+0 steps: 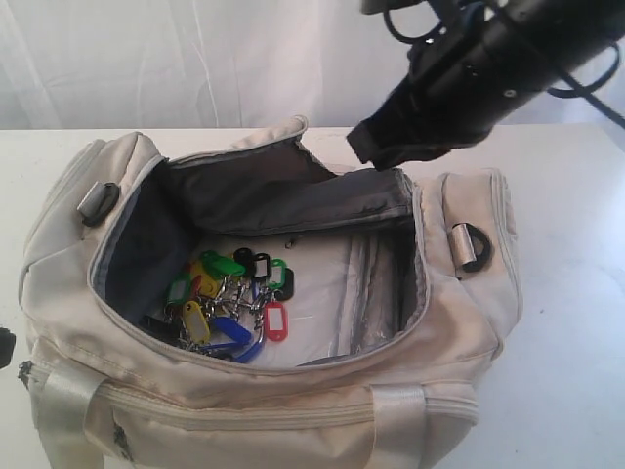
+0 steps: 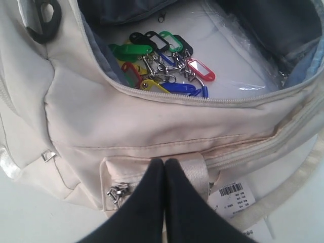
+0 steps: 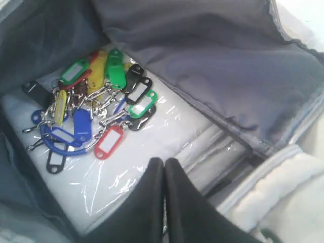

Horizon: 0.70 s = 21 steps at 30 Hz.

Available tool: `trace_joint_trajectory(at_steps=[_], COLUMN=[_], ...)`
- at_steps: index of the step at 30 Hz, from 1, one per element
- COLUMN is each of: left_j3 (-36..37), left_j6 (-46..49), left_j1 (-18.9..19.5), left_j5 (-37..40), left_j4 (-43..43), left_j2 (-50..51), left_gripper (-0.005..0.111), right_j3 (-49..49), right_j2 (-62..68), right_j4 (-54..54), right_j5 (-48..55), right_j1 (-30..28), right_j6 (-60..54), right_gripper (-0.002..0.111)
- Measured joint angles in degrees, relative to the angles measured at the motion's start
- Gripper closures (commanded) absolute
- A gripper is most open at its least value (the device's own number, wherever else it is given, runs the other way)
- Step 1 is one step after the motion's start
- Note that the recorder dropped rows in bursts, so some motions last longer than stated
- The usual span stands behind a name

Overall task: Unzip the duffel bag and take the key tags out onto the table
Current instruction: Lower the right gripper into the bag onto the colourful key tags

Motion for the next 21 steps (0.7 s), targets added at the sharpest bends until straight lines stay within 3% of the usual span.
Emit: trace_joint_trajectory(at_steps=[11, 21], left_j3=[1.9, 2.0], left_j6=[0.0, 0.0], left_j1=[0.0, 0.0], left_j5=[-2.3, -2.5], left_j4=[0.0, 0.0], left_j2=[0.0, 0.0], left_gripper=[0.107, 0.107], right_j3=[11.4, 11.3], right_j2=[-16.0, -5.8], right_j4=[0.4, 15.6], right_j5=[-2.0, -5.0], right_j1=[0.2, 0.2], right_j6=[0.6, -5.2], right_gripper=[0.108, 0.108])
